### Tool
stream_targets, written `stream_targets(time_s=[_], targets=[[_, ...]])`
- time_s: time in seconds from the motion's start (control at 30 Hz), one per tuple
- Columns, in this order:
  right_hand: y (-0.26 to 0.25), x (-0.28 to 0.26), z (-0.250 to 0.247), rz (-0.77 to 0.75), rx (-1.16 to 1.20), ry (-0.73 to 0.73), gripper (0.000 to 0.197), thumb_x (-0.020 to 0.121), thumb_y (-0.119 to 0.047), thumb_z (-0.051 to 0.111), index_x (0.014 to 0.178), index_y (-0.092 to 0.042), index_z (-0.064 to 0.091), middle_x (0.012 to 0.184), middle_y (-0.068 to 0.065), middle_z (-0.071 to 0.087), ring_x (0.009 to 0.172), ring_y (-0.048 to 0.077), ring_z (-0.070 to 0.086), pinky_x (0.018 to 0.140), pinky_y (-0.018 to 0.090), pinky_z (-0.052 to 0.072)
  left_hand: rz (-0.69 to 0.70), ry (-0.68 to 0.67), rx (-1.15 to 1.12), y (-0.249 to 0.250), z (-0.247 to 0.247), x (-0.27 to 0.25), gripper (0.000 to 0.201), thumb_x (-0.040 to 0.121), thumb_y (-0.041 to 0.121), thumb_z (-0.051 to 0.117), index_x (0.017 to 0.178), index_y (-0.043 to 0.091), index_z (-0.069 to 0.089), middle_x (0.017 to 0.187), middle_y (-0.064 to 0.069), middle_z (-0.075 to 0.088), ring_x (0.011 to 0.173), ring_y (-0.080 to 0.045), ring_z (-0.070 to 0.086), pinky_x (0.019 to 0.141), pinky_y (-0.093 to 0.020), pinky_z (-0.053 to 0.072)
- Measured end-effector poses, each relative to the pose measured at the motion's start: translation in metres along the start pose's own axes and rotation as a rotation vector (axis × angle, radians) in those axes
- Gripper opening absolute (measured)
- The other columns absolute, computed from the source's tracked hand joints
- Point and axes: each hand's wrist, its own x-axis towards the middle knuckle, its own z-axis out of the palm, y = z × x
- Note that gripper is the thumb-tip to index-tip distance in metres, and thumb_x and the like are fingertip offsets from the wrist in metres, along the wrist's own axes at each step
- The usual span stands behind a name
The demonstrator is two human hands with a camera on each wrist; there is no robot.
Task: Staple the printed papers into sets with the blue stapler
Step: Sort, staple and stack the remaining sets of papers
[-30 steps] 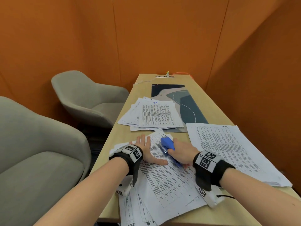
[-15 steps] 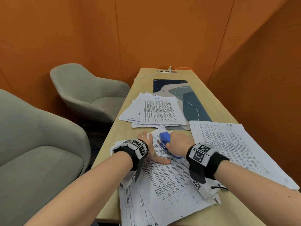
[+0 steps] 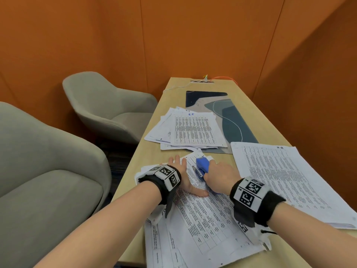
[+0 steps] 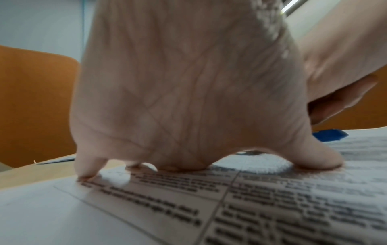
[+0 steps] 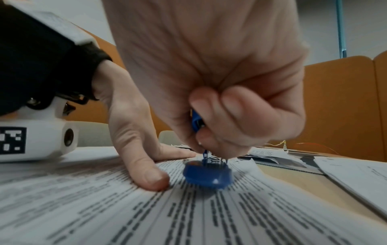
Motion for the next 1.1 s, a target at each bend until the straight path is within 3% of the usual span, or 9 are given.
stream_targets(time_s=[0.27, 0.4, 0.47, 0.73, 0.9, 1.1], targets=[[0.001, 0.01, 0.003, 0.013, 0.054, 0.011, 0.036, 0.098, -0.029, 0.042, 0.127, -0.009, 0.042, 0.12, 0.008, 0.059, 0.108, 0.027, 0.058, 0.072, 0.03, 0.036, 0.0, 0.018, 0.031, 0.003, -0.003, -0.007, 0.139, 0.058, 0.087, 0.055, 0.15, 0.013, -0.018, 0.158, -0.01, -0.022, 0.146, -0.03, -0.017, 0.119, -0.049, -0.001], [0.024, 0.012, 0.005, -0.094, 0.191, -0.11, 0.053, 0.096, -0.046, 0.039, 0.14, -0.019, 0.03, 0.12, 0.006, 0.06, 0.094, 0.024, 0.057, 0.077, 0.031, 0.043, 0.003, 0.018, 0.043, 0.003, -0.004, -0.009, 0.137, 0.06, 0.087, 0.054, 0.15, 0.013, -0.018, 0.158, -0.01, -0.022, 0.146, -0.03, -0.017, 0.118, -0.047, -0.001], [0.027, 0.01, 0.008, -0.128, 0.254, -0.113, 0.051, 0.098, -0.043, 0.035, 0.141, -0.017, 0.029, 0.119, 0.008, 0.06, 0.093, 0.024, 0.056, 0.083, 0.033, 0.044, 0.006, 0.019, 0.044, 0.003, -0.004, -0.008, 0.137, 0.06, 0.087, 0.054, 0.15, 0.013, -0.017, 0.158, -0.011, -0.021, 0.146, -0.03, -0.017, 0.118, -0.047, -0.001], [0.017, 0.014, 0.016, -0.118, 0.179, 0.007, 0.04, 0.1, -0.033, 0.029, 0.128, -0.007, 0.037, 0.107, 0.015, 0.063, 0.084, 0.031, 0.053, 0.074, 0.037, 0.04, -0.003, 0.008, 0.049, 0.001, 0.0, 0.0, 0.141, 0.056, 0.09, 0.054, 0.15, 0.013, -0.018, 0.158, -0.01, -0.022, 0.146, -0.031, -0.018, 0.119, -0.049, -0.001], [0.008, 0.028, 0.008, -0.101, 0.089, -0.021, 0.044, 0.101, -0.034, 0.029, 0.132, -0.004, 0.036, 0.124, 0.017, 0.058, 0.111, 0.034, 0.056, 0.079, 0.036, 0.037, 0.001, 0.021, 0.032, 0.003, -0.002, -0.005, 0.138, 0.06, 0.087, 0.054, 0.15, 0.011, -0.018, 0.158, -0.011, -0.021, 0.146, -0.032, -0.017, 0.118, -0.046, -0.004], [0.011, 0.039, -0.006, -0.116, 0.229, -0.065, 0.043, 0.102, -0.033, 0.029, 0.134, -0.004, 0.036, 0.128, 0.015, 0.056, 0.113, 0.032, 0.055, 0.085, 0.033, 0.039, 0.022, 0.056, -0.025, -0.002, 0.002, -0.01, 0.139, 0.057, 0.09, 0.053, 0.151, 0.015, -0.017, 0.158, -0.007, -0.021, 0.147, -0.029, -0.016, 0.119, -0.051, -0.002]])
